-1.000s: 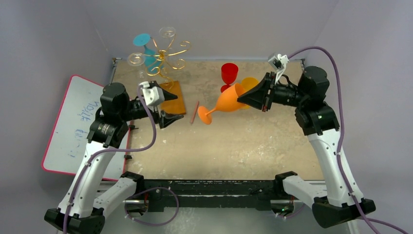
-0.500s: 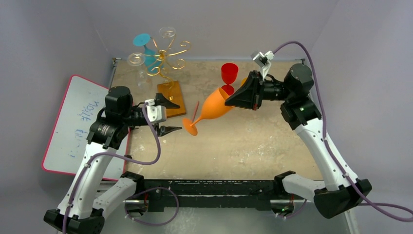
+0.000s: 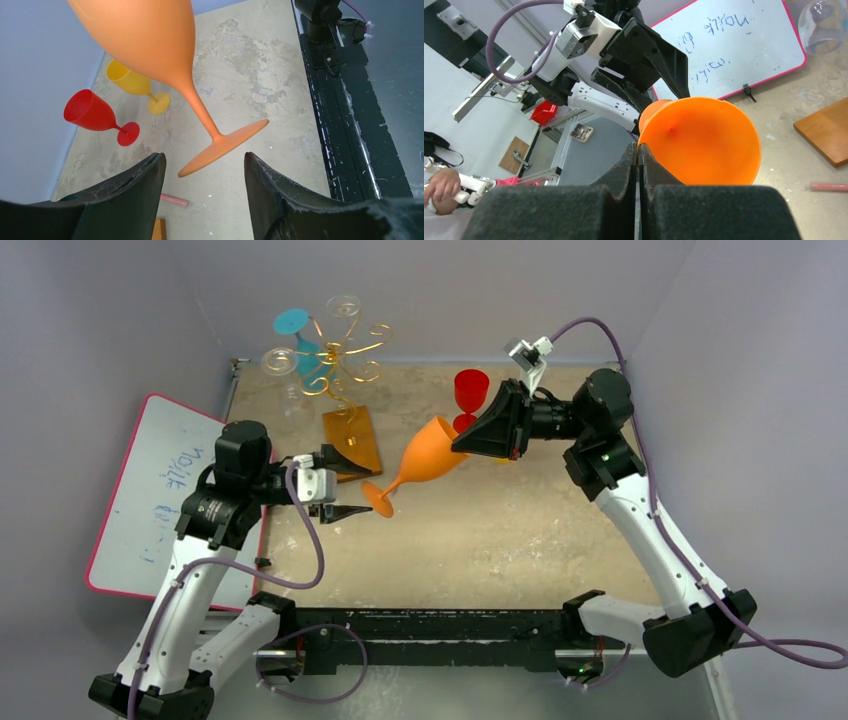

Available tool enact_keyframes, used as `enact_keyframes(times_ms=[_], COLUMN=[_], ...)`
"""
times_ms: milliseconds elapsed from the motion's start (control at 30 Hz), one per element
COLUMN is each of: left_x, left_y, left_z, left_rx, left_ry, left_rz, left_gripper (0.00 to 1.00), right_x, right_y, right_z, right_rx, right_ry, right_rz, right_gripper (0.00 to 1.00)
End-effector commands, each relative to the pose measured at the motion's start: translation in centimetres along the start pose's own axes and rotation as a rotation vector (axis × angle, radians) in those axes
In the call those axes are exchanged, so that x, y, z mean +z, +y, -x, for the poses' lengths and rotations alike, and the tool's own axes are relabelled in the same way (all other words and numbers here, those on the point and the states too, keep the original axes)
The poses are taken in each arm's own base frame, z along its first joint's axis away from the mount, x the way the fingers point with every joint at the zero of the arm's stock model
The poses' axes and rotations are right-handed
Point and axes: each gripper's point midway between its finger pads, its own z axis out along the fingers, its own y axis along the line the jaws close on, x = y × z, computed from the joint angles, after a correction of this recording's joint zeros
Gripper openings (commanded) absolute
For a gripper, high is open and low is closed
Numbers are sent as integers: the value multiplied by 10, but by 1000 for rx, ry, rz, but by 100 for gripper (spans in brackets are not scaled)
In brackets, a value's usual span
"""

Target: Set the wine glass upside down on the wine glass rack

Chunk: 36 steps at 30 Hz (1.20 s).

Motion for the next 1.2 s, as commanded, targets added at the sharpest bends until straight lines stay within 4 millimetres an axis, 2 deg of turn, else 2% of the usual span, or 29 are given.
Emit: enact_keyframes(times_ms=[0, 200, 600, 733, 833, 1000, 1167], left_x=[0, -1, -3, -6, -7, -7, -8], left_y=[-7, -10, -13, -16, -15, -17, -15], left_z=[14, 21, 28, 32, 32, 35, 38], left_rx=[64, 78, 72, 91, 93, 103, 109], left_ry=[-51, -69, -70, -72, -60, -70, -68], left_rz=[-40, -58, -74, -73, -59, -66, -58], left_gripper=[56, 48, 2, 0, 0, 0, 0], right_x=[-1, 0, 3, 4, 4, 4, 2], right_y=[21, 23, 13, 11, 8, 5, 1], right_z=[11, 8, 3, 5, 8, 12, 23], right_rx=[-74, -69, -48, -47, -46, -7, 16], right_ry=[-30, -19, -15, -25, -46, -76, -148], right_rz=[46, 60, 52, 39, 18, -20, -77], right_gripper=[0, 0, 0, 0, 9, 40, 59])
